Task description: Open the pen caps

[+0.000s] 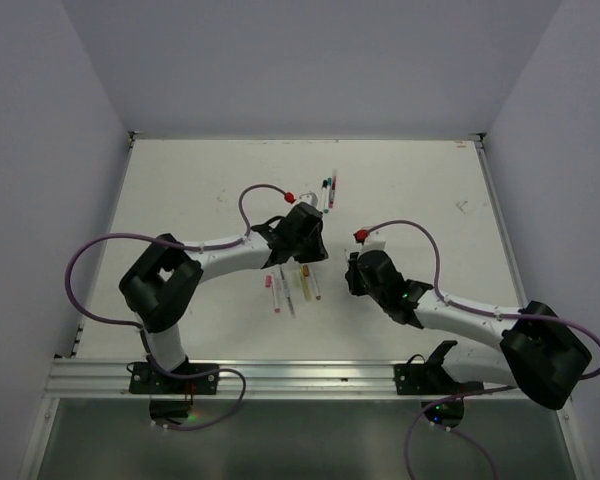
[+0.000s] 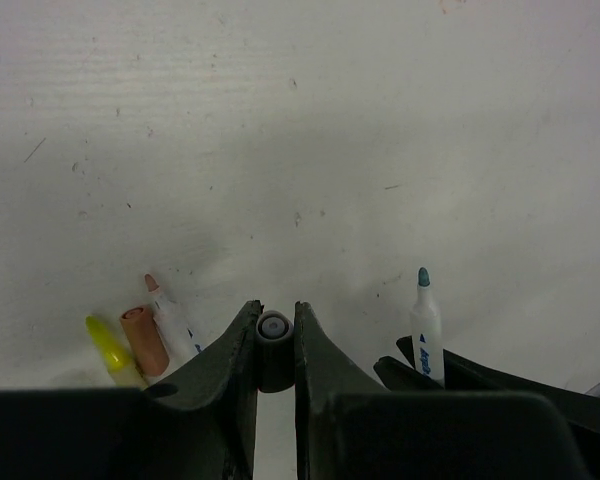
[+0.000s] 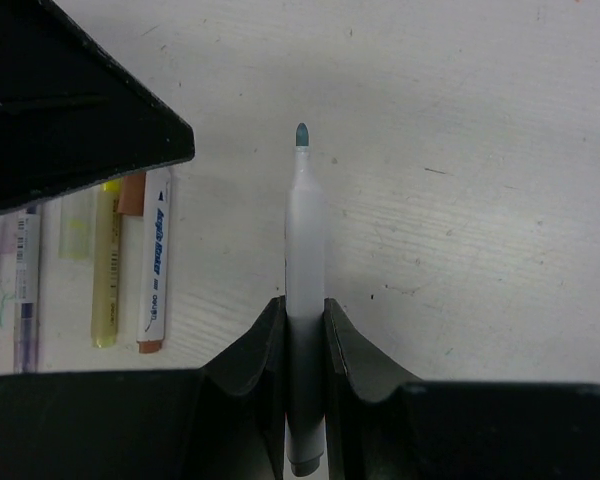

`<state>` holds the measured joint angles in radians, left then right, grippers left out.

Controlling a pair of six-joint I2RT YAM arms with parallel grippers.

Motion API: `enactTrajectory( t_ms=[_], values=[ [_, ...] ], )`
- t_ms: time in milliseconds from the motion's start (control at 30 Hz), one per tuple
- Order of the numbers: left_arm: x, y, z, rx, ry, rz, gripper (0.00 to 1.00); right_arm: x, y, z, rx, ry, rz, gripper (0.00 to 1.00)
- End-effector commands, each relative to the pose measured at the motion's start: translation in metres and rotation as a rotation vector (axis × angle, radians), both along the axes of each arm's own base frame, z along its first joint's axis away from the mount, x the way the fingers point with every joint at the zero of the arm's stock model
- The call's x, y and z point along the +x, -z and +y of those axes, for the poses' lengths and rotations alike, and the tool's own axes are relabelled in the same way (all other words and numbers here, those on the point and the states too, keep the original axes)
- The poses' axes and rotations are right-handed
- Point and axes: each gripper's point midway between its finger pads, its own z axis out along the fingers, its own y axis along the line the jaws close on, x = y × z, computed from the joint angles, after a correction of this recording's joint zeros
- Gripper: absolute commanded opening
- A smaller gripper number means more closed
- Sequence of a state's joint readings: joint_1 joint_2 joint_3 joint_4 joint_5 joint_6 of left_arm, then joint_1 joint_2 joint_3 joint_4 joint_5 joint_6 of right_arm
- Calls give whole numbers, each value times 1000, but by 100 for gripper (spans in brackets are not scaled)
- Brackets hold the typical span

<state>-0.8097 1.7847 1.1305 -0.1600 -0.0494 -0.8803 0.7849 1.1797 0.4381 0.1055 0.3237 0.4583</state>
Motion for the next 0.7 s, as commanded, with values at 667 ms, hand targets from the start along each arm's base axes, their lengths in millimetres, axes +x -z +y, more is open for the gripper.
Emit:
enactTrajectory(
  t_ms=[667],
  values=[
    [-33, 41, 15, 82, -86, 85, 25, 19, 23, 53, 48, -125, 65, 1]
  ],
)
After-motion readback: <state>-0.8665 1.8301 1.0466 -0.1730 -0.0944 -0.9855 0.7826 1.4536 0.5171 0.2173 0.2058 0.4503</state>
